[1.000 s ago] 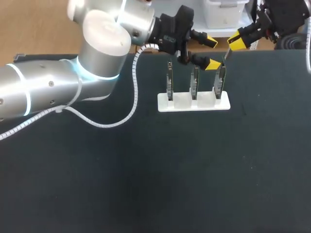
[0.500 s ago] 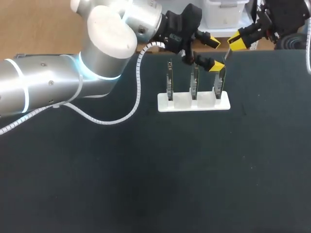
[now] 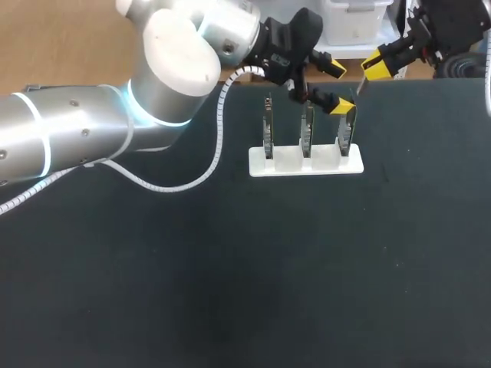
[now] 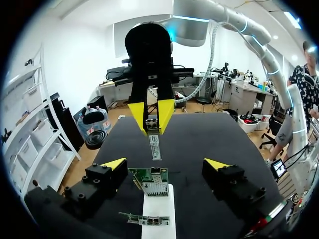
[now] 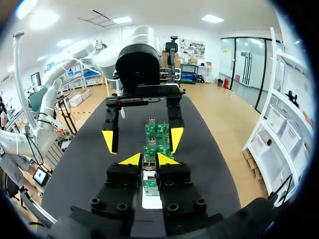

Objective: Pick up the optical module with the left hand, and insert it into the network port with the right hand.

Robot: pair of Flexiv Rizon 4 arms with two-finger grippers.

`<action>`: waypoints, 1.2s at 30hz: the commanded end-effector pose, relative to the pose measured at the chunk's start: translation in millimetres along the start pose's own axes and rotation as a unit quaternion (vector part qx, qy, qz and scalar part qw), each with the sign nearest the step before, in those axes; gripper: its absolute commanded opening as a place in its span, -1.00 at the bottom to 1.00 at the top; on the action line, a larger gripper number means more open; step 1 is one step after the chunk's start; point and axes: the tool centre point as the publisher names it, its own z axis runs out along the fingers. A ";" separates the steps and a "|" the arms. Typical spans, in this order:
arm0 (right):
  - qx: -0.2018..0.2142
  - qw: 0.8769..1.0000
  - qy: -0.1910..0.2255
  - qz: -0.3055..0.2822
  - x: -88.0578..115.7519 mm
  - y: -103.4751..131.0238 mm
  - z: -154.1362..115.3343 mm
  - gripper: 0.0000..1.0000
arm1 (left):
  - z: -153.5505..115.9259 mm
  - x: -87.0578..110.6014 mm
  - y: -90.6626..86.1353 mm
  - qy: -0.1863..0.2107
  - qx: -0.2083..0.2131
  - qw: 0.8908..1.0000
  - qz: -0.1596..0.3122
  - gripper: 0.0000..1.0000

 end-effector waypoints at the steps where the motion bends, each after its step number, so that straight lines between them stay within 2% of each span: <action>1: -0.001 1.000 -0.001 0.000 0.4 -0.9 0.1 -1.00 | -0.6 1.1 0.5 0.003 -0.002 1.000 -0.002 1.00; 13: -0.005 1.000 0.001 0.000 0.1 0.2 1.3 -1.00 | -1.3 3.3 1.2 0.003 -0.004 1.000 -0.007 1.00; 18: -0.007 1.000 0.003 -0.001 0.4 0.7 -0.2 -1.00 | 0.5 2.5 0.3 -0.010 -0.003 1.000 -0.005 1.00; 36: -0.017 1.000 0.025 -0.010 0.9 5.7 -2.5 -1.00 | 0.5 2.5 0.3 -0.010 -0.003 1.000 -0.005 1.00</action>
